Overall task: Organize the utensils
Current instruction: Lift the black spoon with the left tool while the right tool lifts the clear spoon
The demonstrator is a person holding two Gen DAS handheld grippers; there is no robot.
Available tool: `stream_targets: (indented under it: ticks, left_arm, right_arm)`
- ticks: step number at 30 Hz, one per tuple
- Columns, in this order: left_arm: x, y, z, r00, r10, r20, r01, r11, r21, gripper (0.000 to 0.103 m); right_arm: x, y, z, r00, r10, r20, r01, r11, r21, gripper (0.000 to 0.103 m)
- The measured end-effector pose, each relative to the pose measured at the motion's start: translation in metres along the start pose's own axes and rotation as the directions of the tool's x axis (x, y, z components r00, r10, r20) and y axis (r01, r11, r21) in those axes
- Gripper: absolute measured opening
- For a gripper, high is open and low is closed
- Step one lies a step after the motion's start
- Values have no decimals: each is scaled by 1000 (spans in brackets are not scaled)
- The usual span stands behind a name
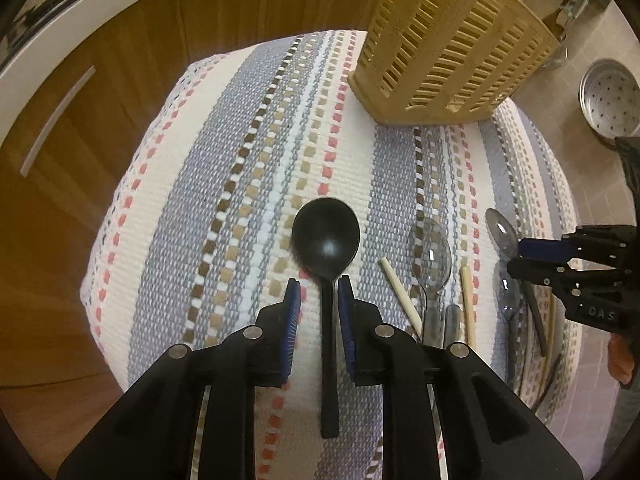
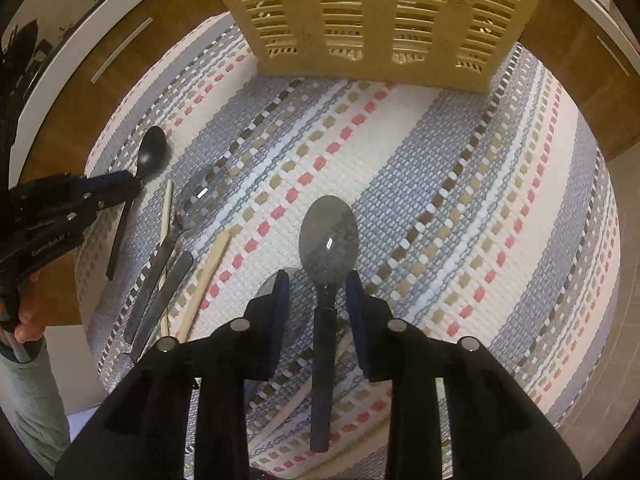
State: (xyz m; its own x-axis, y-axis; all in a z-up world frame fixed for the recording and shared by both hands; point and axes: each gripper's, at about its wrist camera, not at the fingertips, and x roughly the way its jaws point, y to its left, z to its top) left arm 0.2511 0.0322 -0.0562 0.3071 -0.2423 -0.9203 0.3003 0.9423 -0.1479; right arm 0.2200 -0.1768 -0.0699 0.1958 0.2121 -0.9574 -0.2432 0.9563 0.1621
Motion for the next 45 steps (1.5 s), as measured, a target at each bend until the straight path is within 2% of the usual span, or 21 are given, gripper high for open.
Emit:
stream_targets:
  ticks: [4,9,13,16,20,25,28,30,32,35,36,38,40,41,42,44,45]
  left_arm:
    - [3,-9,6,999,44,-6,-44,998,33,23]
    - [5,-14,8,999,51,2,-51,998,42,24]
    - [5,-13,9,999,46,1,-46,998,36,24]
    - [6,-16,11,998,57,4,-57,997,42,24]
    - [5,-16,10,998,66,9,-67,997,45,24]
    - [8,-27,10,994,113,3,-113,991,69,30]
    - [9,-33,9,980,194,31,-196,975,100,5]
    - [7,-29,9,985,167,39,-169,983,73,4]
    - [-3,-21,6,989,105,101,-109,994,32,4]
    - [-29,-14,1,974,44,224,-40,999,-23,4]
    - [-41,-14,-1,963,20,269,-11,999,-36,4]
    - [-69,-18,-3,922,-14,387,35,998,-47,4]
    - [-101,-28,-3,853,-35,521,61,998,-33,4]
    - [-111,-34,1,826,-42,563,69,997,-27,4]
    - [-124,-39,3,787,-48,615,76,997,-20,4]
    - [-139,-46,9,713,-58,698,89,996,-9,4]
    - [-146,-50,13,670,-65,739,97,995,0,4]
  right_arm:
    - [3,4,2,1000,-3,-18,3,1000,-10,26]
    - [8,11,8,999,-23,-34,23,1000,-22,26]
    - [10,10,9,999,-28,-38,27,999,-25,23]
    - [12,14,13,998,-47,-35,46,998,-37,12]
    - [13,13,15,998,-35,-57,34,999,-24,12]
    - [16,27,20,994,-103,-39,100,992,-71,10]
    - [12,33,14,996,-94,-12,93,993,-67,9]
    - [3,33,9,996,-68,50,71,995,-73,9]
    - [-9,28,1,994,-38,105,46,996,-70,9]
    - [-34,25,-11,975,41,217,-28,997,-66,9]
    - [-46,25,-16,961,49,272,-30,997,-71,9]
    - [-73,26,-23,919,74,386,-48,996,-77,9]
    - [-97,24,-26,871,86,484,-59,996,-72,9]
    - [-108,23,-27,842,91,532,-66,996,-66,9]
    - [-119,22,-27,811,88,578,-66,996,-59,9]
    - [-143,18,-23,736,54,675,-33,998,-44,9]
    - [-153,18,-22,697,27,716,-4,999,-34,9]
